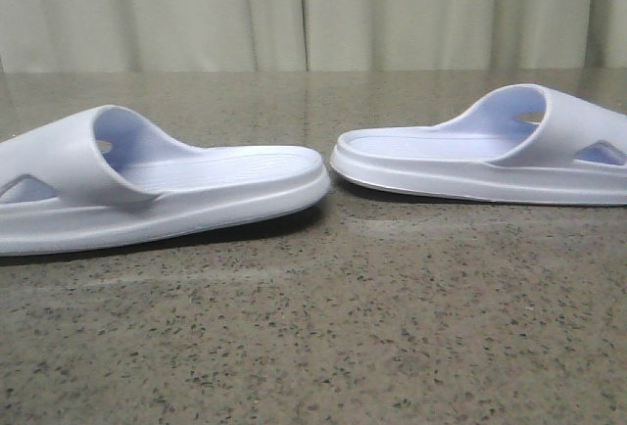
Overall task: Insert blue slippers together front up
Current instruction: 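Lift the grasped slipper up off the table with the left gripper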
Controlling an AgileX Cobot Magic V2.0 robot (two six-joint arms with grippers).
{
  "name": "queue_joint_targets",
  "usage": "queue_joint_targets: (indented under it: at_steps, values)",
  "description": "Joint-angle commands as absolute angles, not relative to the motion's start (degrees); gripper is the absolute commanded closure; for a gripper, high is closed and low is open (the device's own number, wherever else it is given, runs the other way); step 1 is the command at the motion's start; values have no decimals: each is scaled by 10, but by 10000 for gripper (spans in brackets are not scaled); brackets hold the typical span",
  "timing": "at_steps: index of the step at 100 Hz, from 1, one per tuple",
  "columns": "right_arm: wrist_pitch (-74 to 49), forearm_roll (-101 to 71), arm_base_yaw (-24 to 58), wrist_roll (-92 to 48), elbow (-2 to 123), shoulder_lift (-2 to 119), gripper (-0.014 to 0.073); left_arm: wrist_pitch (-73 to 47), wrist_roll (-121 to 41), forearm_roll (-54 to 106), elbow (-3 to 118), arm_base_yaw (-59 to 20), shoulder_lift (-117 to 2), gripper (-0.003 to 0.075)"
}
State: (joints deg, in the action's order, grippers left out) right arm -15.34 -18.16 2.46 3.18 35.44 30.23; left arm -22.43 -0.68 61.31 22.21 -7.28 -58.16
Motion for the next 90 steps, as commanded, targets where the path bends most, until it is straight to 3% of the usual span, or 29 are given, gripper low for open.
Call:
queue_joint_targets:
  at_steps: [1,28,90]
  values:
    - [-106,-184,22,32,377,307,23,-212,-39,636,229,-73,-580,704]
    - [-106,-184,22,32,377,307,23,-218,-140,779,229,-73,-532,704]
    - [-100,-262,22,54,376,318,23,-305,-142,786,325,-73,-444,704]
